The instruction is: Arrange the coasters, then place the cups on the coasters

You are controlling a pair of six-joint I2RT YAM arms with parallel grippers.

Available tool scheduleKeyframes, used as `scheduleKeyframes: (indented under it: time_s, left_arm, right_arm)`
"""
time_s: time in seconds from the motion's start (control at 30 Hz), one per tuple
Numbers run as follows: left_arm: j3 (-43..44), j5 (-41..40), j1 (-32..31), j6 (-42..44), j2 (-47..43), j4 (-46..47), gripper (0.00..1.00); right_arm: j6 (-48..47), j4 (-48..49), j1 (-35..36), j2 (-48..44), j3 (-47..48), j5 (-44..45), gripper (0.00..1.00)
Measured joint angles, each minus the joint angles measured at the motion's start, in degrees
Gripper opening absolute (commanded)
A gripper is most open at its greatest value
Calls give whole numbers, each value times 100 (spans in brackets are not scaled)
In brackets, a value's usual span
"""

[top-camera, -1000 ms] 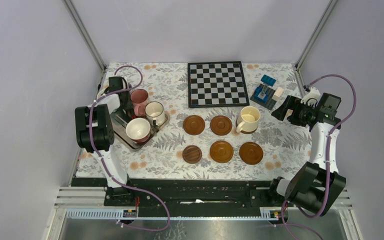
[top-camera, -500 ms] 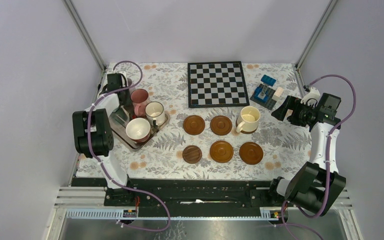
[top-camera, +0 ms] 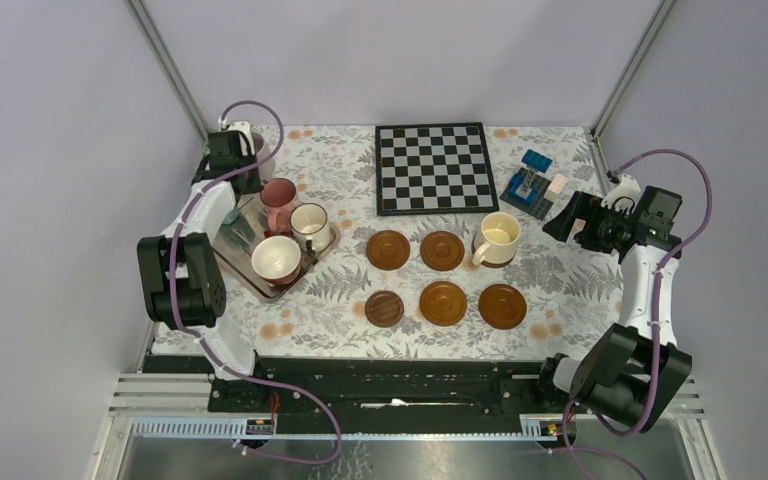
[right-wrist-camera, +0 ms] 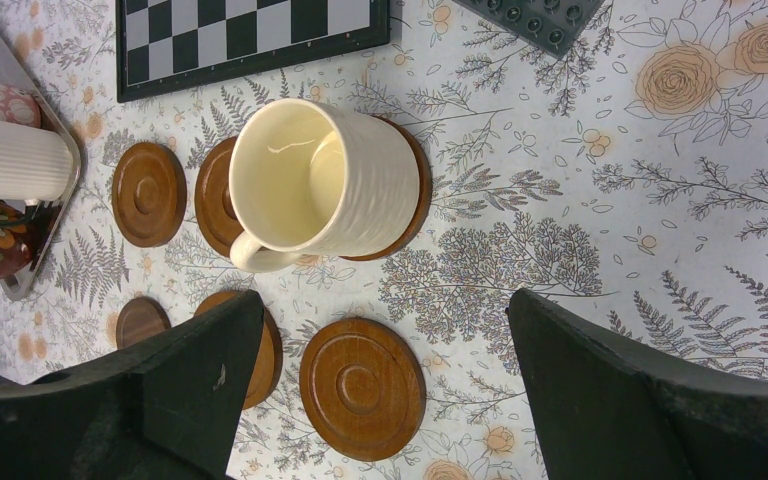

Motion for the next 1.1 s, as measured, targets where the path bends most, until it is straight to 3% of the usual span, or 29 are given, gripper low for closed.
scheduleKeyframes:
  time_s: [0.33,0.7,1.1]
  left_arm:
    - [1073,9,-833,2,-553,-400,0]
    - [1040,-13,-3416,-260,-1460,-1071,0]
    - [909,-173,-5445,-514,-1388,-1467,0]
  right_arm:
    - [2,-7,0,-4,0,0,100]
    - [398,96,0,-236,9,15,100]
    - [1156,109,9,-72,535,656,100]
